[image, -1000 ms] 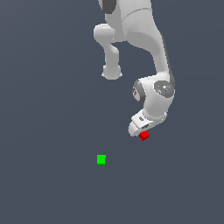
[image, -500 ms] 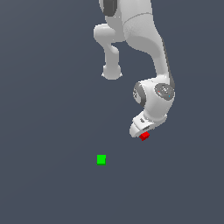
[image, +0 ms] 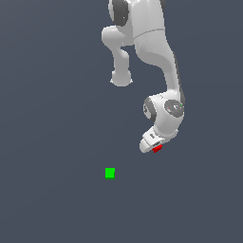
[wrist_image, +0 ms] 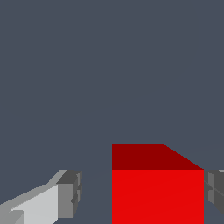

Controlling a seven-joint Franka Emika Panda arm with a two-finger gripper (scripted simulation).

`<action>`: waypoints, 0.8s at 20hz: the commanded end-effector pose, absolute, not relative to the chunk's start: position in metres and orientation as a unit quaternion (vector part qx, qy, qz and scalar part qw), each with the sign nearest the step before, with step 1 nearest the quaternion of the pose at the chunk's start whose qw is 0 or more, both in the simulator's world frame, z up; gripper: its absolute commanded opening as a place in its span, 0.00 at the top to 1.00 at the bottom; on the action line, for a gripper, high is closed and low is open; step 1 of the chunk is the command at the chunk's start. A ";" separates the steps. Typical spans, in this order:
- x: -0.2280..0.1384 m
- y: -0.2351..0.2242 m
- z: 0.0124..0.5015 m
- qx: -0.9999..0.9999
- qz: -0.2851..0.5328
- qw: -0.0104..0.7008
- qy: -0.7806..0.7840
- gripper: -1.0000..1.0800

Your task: Stack the red cube on top of the green cube.

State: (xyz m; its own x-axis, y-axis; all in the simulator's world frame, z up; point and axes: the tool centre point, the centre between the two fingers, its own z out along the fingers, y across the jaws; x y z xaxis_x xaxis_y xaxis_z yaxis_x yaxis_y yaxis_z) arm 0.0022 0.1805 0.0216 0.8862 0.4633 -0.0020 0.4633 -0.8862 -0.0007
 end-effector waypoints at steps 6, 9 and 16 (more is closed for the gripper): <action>0.003 0.181 0.020 -0.971 0.000 0.000 -0.239 1.00; 0.003 0.181 0.020 -0.971 0.000 0.000 -0.239 1.00; 0.003 0.181 0.025 -0.971 0.000 0.000 -0.239 1.00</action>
State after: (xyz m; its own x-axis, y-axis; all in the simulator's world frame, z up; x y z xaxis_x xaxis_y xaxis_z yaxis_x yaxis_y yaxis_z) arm 0.0026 0.1807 0.0219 0.8861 0.4635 -0.0016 0.4635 -0.8861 -0.0004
